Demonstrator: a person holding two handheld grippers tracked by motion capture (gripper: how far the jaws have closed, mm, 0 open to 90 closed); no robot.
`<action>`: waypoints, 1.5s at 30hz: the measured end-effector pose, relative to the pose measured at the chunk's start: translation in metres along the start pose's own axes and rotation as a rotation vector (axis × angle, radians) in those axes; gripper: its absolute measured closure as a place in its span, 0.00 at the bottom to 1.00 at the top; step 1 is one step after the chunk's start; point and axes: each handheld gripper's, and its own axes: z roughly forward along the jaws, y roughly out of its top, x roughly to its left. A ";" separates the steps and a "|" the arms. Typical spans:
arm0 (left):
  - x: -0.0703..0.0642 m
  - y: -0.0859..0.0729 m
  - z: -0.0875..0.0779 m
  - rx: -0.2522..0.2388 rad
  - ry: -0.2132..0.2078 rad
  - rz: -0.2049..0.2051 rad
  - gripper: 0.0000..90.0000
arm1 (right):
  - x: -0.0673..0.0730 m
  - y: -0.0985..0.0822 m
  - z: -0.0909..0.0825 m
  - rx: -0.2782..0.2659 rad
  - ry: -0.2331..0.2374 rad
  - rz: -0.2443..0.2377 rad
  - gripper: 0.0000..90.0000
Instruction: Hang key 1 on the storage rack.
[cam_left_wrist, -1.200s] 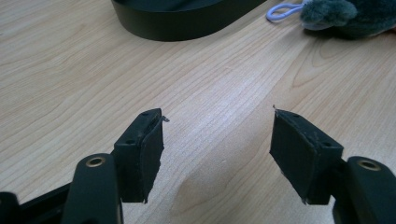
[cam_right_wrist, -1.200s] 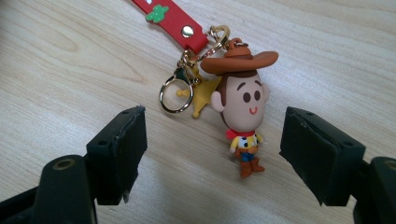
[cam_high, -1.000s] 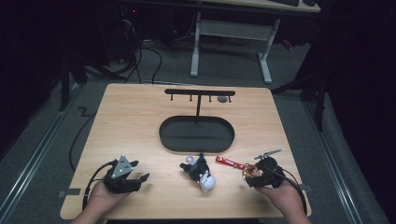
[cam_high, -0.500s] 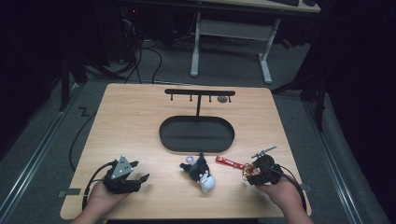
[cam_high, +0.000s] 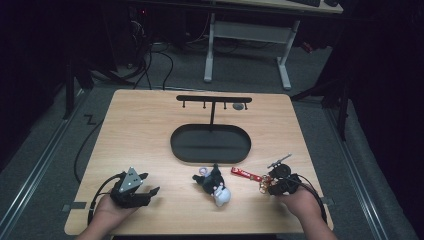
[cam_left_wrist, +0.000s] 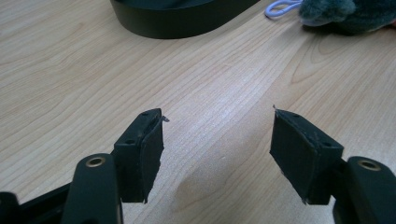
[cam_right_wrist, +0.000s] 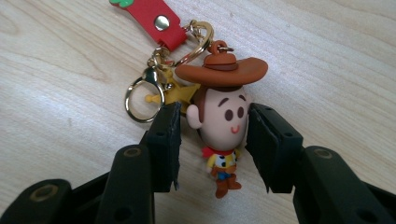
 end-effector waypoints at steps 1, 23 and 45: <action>0.000 0.000 0.000 0.000 0.000 0.000 0.39 | 0.000 0.000 0.000 0.000 0.000 0.000 0.62; -0.002 -0.002 -0.007 -0.011 0.003 0.002 0.39 | -0.003 0.002 -0.013 -0.002 0.067 -0.002 0.74; -0.006 0.002 -0.002 -0.011 -0.009 0.028 0.39 | -0.005 0.006 -0.078 -0.046 0.102 0.009 0.74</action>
